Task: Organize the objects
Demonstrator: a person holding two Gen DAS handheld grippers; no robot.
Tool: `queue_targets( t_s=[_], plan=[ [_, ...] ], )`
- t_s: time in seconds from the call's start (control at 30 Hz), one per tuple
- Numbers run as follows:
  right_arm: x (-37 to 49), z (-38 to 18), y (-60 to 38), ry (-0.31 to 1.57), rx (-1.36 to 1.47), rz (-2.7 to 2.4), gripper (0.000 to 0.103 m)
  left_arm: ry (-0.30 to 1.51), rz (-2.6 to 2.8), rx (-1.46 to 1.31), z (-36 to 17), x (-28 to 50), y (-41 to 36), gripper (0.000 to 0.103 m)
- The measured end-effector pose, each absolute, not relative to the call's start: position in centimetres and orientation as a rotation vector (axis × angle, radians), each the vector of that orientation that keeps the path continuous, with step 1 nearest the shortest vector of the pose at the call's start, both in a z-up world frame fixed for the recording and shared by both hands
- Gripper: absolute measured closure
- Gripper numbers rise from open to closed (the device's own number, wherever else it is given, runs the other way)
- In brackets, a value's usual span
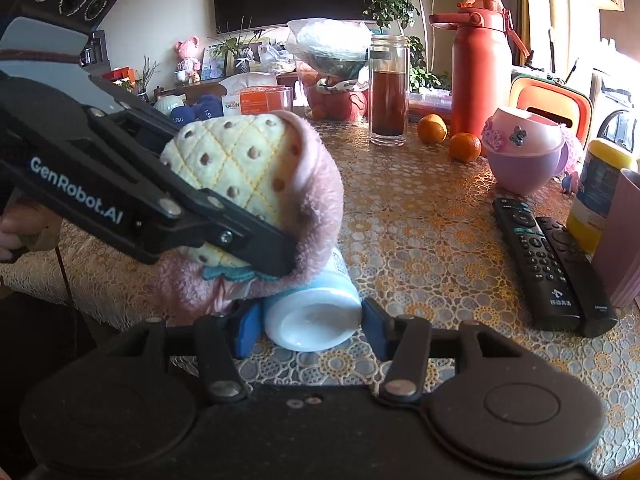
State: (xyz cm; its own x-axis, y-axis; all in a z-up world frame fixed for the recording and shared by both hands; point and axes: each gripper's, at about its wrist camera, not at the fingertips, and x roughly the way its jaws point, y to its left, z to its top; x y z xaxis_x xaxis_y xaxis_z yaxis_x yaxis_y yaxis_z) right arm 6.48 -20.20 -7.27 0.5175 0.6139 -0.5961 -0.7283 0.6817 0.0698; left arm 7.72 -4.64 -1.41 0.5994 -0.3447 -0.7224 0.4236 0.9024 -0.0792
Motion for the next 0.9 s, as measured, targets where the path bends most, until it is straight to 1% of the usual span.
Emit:
queue_targets(
  t_s=[0.27,0.57,0.63,0.73,0.8,0.9],
  plan=[
    [6.7,-7.2,-20.5,0.640,-0.182,0.825,0.051,0.814,-0.355,0.114,-1.4,10.2,-2.4,0.057],
    [6.6,-7.2,-20.6,0.641,-0.177,0.850,0.051,0.819,-0.220,0.064,-1.4,13.2,0.8,0.057],
    [6.7,-7.2,-20.7,0.645,-0.179,0.851,0.051,0.832,-0.147,0.075,-1.8,13.9,1.8,0.057],
    [6.4,-7.3,-20.7,0.634,-0.188,0.852,0.051,0.851,-0.126,-0.006,-2.3,14.7,3.9,0.057],
    [6.6,-7.2,-20.8,0.638,-0.171,0.852,0.051,0.876,-0.072,0.032,-3.1,15.2,4.3,0.058],
    [6.6,-7.4,-20.7,0.648,-0.177,0.851,0.051,0.900,-0.056,0.006,-4.3,15.2,5.4,0.058]
  ],
)
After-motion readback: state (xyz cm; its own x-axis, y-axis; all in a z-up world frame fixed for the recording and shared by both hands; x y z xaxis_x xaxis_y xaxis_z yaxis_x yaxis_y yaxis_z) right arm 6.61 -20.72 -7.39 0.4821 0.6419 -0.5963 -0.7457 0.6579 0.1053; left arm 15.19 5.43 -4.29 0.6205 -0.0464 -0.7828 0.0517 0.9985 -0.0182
